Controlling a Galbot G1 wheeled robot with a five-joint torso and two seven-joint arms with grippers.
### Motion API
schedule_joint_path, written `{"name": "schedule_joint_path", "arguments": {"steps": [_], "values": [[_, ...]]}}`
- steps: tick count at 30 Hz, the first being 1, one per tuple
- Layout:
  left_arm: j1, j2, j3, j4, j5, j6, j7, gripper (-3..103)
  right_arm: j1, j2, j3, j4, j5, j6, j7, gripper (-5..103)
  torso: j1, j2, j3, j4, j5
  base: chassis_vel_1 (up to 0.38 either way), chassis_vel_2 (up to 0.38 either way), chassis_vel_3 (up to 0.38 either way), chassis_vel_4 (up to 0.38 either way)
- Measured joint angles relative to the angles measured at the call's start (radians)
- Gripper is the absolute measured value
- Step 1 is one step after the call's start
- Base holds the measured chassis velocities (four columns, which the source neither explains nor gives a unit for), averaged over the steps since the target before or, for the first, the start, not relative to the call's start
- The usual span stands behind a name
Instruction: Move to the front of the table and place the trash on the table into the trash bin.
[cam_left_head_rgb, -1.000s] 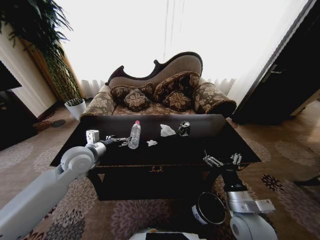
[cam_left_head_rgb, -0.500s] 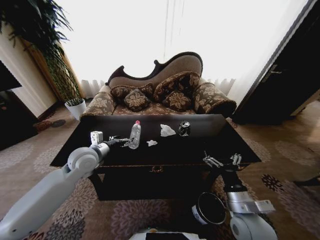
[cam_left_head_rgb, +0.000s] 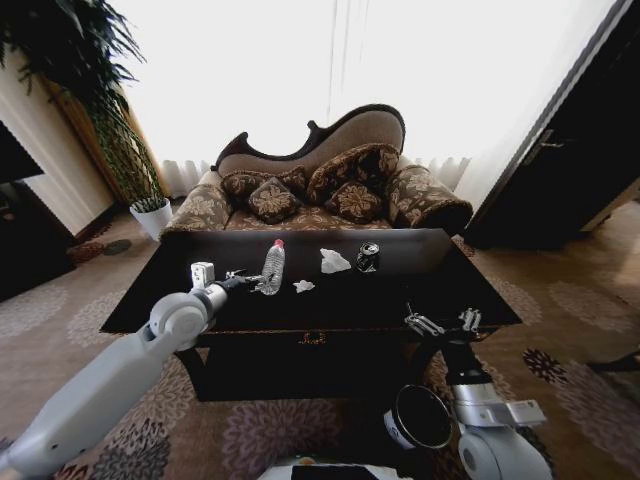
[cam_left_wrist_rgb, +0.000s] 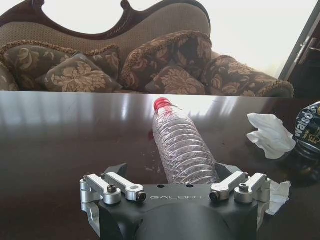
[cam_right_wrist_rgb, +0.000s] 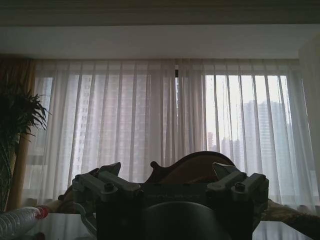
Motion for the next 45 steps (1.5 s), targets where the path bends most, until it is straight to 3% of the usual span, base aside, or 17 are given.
{"name": "schedule_joint_path", "arguments": {"steps": [10,13,15,18,19,21,26,30,35,36,37,40,41,42,45], "values": [[-0.038,-0.026,0.029,0.039,0.017,-0.014,0.01,98,-0.004,-0.003,0.013,-0.004,0.002,0.003,-0.001,100,0.0,0.0,0.0,0.0,0.0,0.0,0.0,0.0,0.0],[-0.042,-0.031,0.035,0.048,0.021,-0.012,0.008,87,-0.004,-0.005,0.015,-0.006,0.003,0.005,-0.001,100,0.0,0.0,0.0,0.0,0.0001,0.0,0.0,0.0,0.0],[-0.042,-0.032,0.036,0.049,0.022,-0.013,0.008,87,-0.004,-0.005,0.015,-0.008,0.004,0.006,-0.001,100,0.0,0.0,0.0,0.0002,-0.0001,0.0,0.0,0.0,0.0],[-0.043,-0.035,0.037,0.053,0.023,-0.017,0.011,71,-0.004,-0.008,0.015,-0.011,0.006,0.006,-0.001,100,0.0,0.0,0.0,0.0001,-0.0001,0.0,0.0,0.0,0.0],[-0.043,-0.035,0.037,0.053,0.023,-0.017,0.011,71,-0.004,-0.008,0.015,-0.011,0.006,0.006,-0.001,100,0.0,0.0,0.0,0.0001,-0.0001,0.0,0.0,0.0,0.0],[-0.033,-0.033,0.031,0.053,0.026,-0.027,0.017,55,-0.002,-0.014,0.017,-0.018,0.01,0.007,-0.001,100,0.0,0.0,0.0,0.0001,0.0,0.0,0.0,0.0,0.0],[-0.012,-0.025,0.01,0.045,0.03,-0.034,0.023,43,-0.001,-0.014,0.011,-0.025,0.009,0.009,-0.001,100,0.0,0.0,0.0,0.0001,0.0,0.0,0.0,0.0,0.0],[0.029,-0.02,-0.041,0.019,0.058,-0.042,0.036,43,0.0,-0.015,0.005,-0.026,0.01,0.01,0.0,100,0.0,0.0,0.0,-0.0001,0.0,0.0,0.0,0.0,0.0],[0.167,-0.025,-0.233,-0.079,0.139,-0.084,0.066,43,0.005,-0.019,-0.007,-0.023,0.022,0.01,0.006,100,0.0,0.0,0.0,0.0,0.0,0.0,0.0,0.0,0.0],[0.226,-0.034,-0.299,-0.116,0.178,-0.106,0.09,43,0.009,-0.021,-0.012,-0.023,0.028,0.012,0.006,100,0.0,0.0,0.0,0.0001,0.0,0.0,0.0,0.0,0.0],[0.226,-0.034,-0.299,-0.116,0.178,-0.106,0.09,43,0.009,-0.021,-0.012,-0.023,0.028,0.012,0.006,100,0.0,0.0,0.0,0.0001,0.0,0.0,0.0,0.0,0.0],[0.362,-0.064,-0.421,-0.198,0.278,-0.175,0.196,43,0.022,-0.03,-0.029,-0.027,0.07,0.015,0.006,100,0.0,0.0,0.0,0.0002,0.0,0.0,0.0,0.0,0.0],[0.431,-0.09,-0.481,-0.238,0.332,-0.226,0.28,43,0.032,-0.041,-0.047,-0.028,0.134,0.015,0.001,100,0.0,0.0,0.0,0.0002,0.0,0.0,0.0,0.0,0.0],[0.431,-0.09,-0.481,-0.238,0.332,-0.226,0.28,43,0.032,-0.041,-0.047,-0.028,0.134,0.015,0.001,100,0.0,0.0,0.0,0.0002,0.0,0.0,0.0,0.0,0.0],[0.53,-0.155,-0.567,-0.293,0.392,-0.357,0.465,43,0.042,-0.061,-0.096,-0.026,0.254,0.011,-0.017,100,0.0,0.0,0.0,0.0003,-0.0001,0.0,0.0,0.0,0.0]]}}
